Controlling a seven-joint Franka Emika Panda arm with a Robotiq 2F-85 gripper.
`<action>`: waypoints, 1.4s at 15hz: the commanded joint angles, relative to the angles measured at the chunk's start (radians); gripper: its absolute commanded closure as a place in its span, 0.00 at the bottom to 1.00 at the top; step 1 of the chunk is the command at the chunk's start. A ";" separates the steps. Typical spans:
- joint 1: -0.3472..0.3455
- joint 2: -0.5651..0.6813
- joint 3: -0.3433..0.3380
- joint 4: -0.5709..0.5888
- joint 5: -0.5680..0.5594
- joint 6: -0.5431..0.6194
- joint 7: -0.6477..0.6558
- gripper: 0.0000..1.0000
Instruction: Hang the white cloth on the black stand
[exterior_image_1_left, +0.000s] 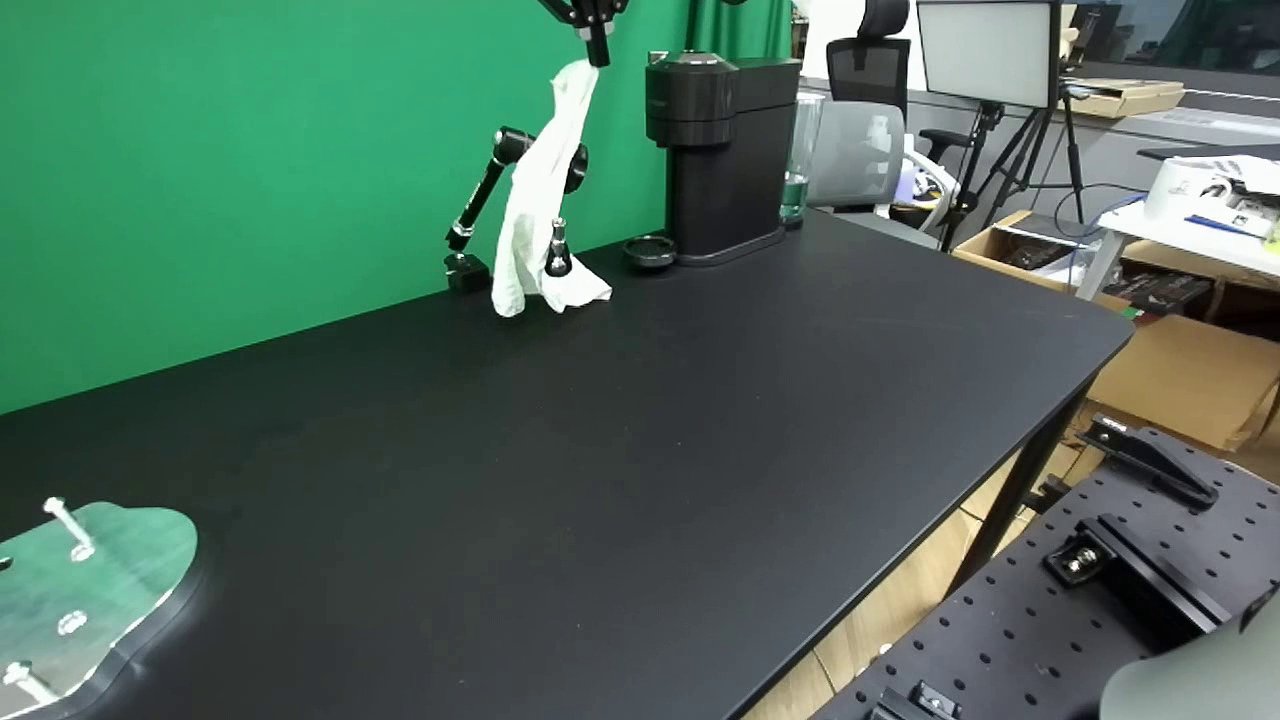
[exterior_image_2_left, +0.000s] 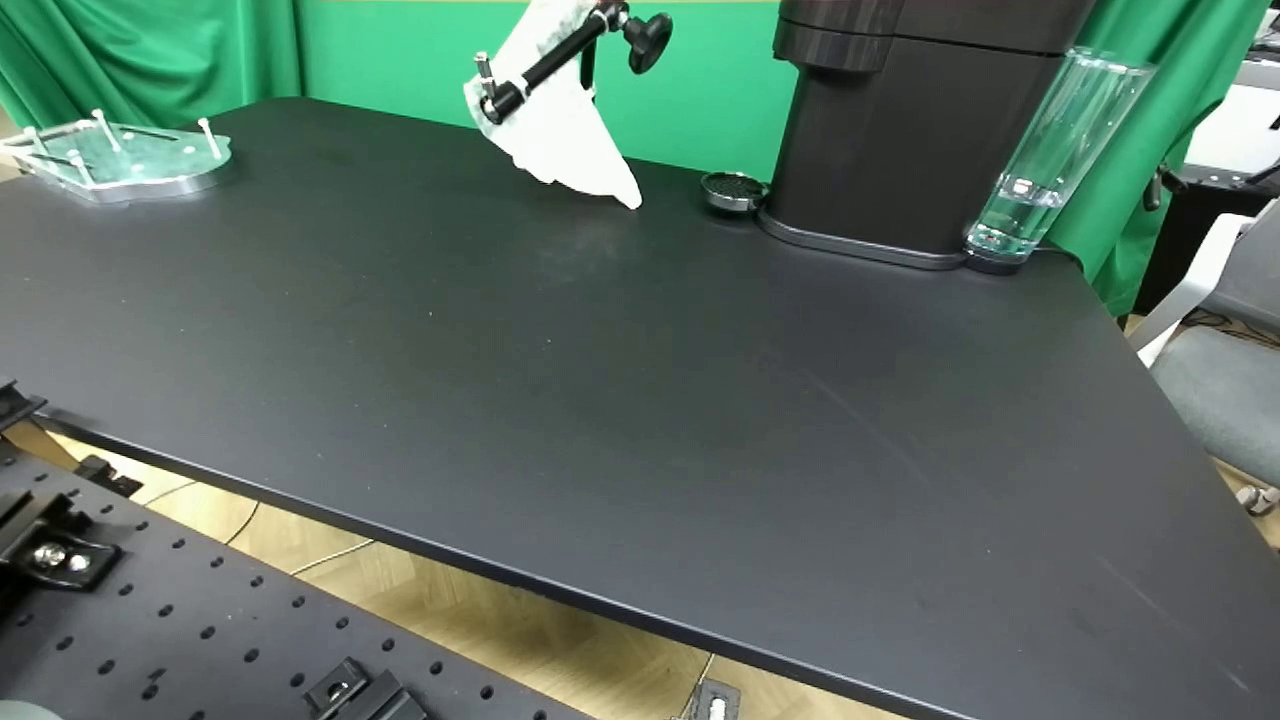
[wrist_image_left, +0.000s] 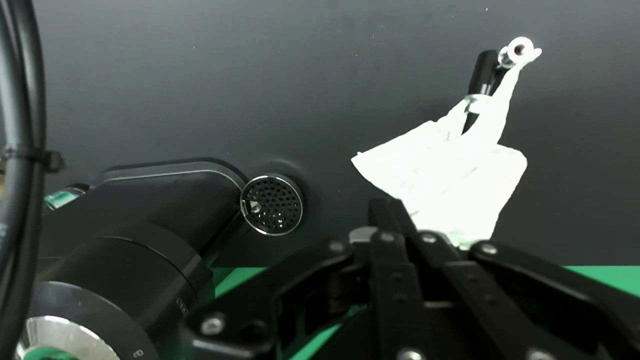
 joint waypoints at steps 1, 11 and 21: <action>-0.036 -0.106 -0.004 -0.174 0.039 0.042 0.032 1.00; -0.110 -0.112 -0.024 -0.399 0.136 0.145 0.019 1.00; -0.135 -0.097 -0.045 -0.489 0.145 0.158 0.002 0.53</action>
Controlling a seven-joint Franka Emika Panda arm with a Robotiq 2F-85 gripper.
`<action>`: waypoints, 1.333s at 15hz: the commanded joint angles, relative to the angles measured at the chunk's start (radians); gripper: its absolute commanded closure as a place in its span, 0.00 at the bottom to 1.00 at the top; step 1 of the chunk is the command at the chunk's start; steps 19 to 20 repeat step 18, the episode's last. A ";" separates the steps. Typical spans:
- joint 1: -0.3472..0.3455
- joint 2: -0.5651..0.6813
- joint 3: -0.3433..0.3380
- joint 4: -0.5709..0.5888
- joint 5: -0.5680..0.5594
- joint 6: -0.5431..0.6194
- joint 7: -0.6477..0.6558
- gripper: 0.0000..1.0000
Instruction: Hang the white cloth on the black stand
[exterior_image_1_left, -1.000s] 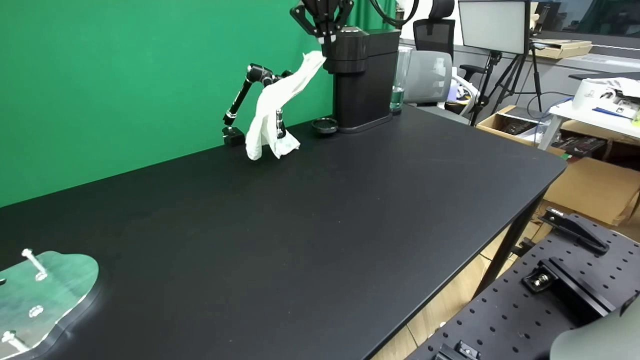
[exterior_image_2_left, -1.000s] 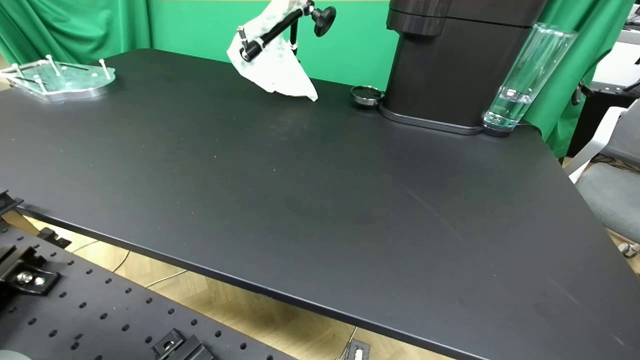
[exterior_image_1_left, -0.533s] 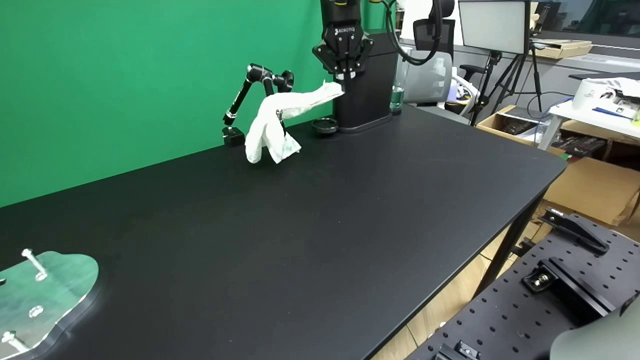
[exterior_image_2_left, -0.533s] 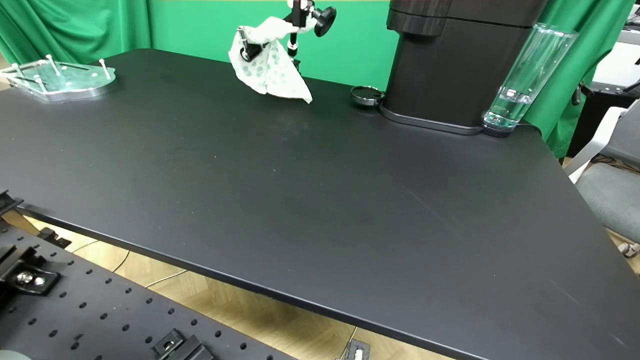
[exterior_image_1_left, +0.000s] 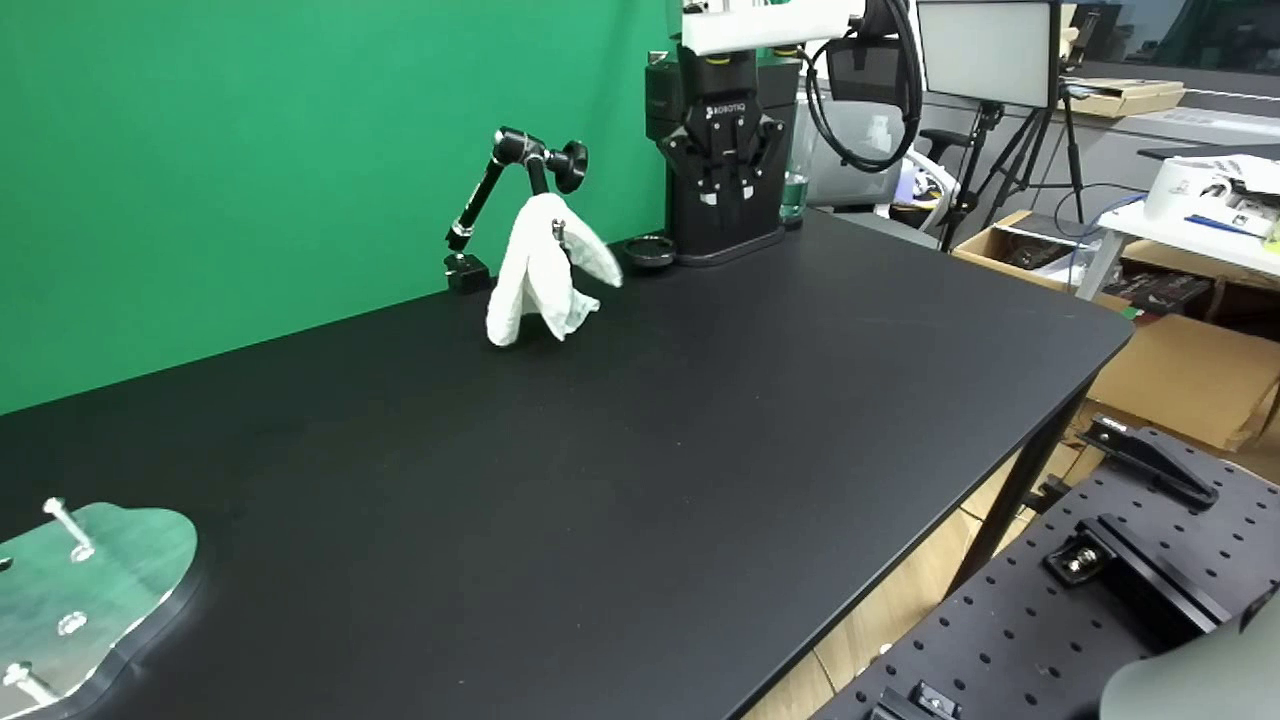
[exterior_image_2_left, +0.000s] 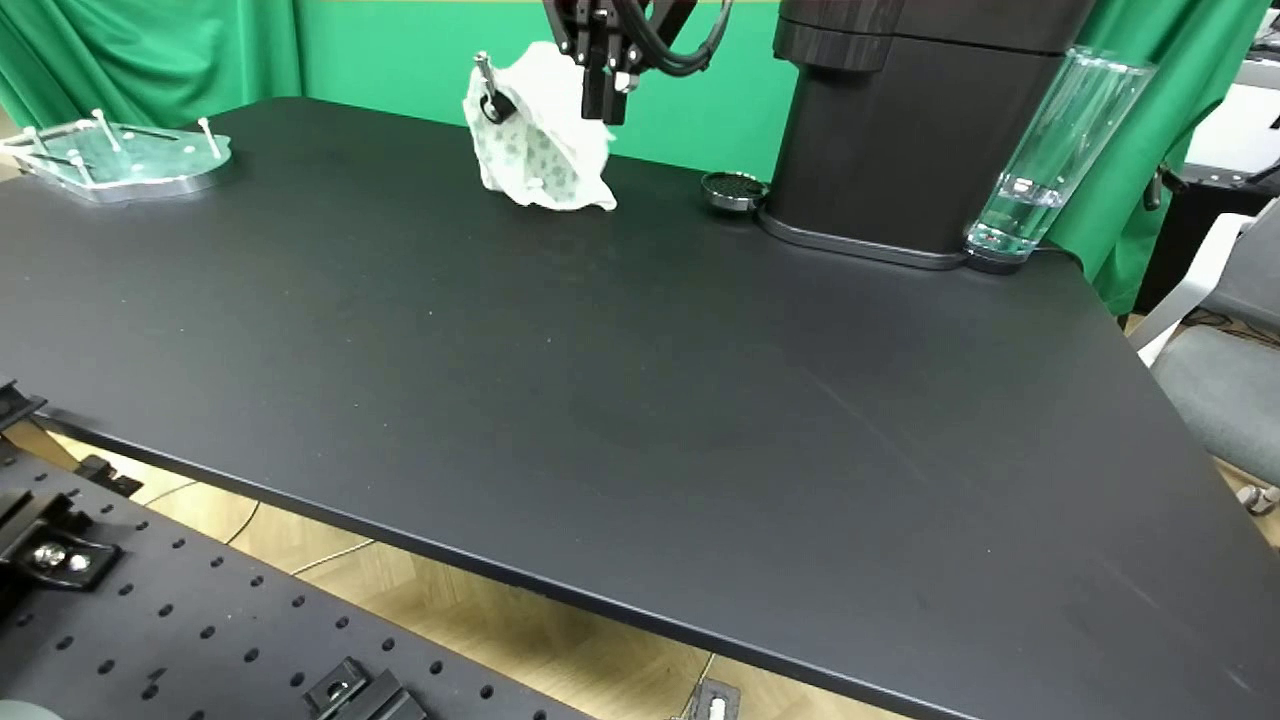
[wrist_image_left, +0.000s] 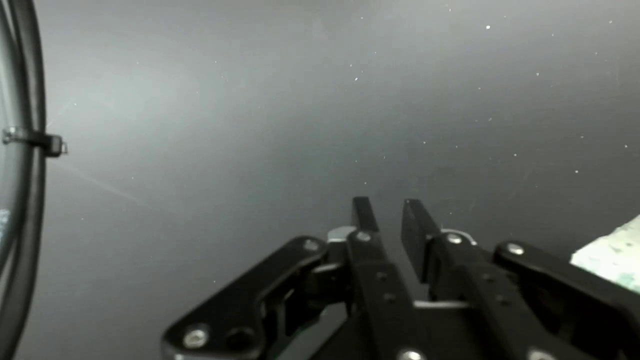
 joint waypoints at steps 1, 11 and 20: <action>-0.003 -0.020 -0.001 -0.028 0.015 -0.008 0.000 0.46; 0.049 -0.083 0.046 -0.119 -0.118 -0.087 -0.152 0.00; 0.091 -0.123 0.117 -0.189 -0.101 -0.239 -0.318 0.00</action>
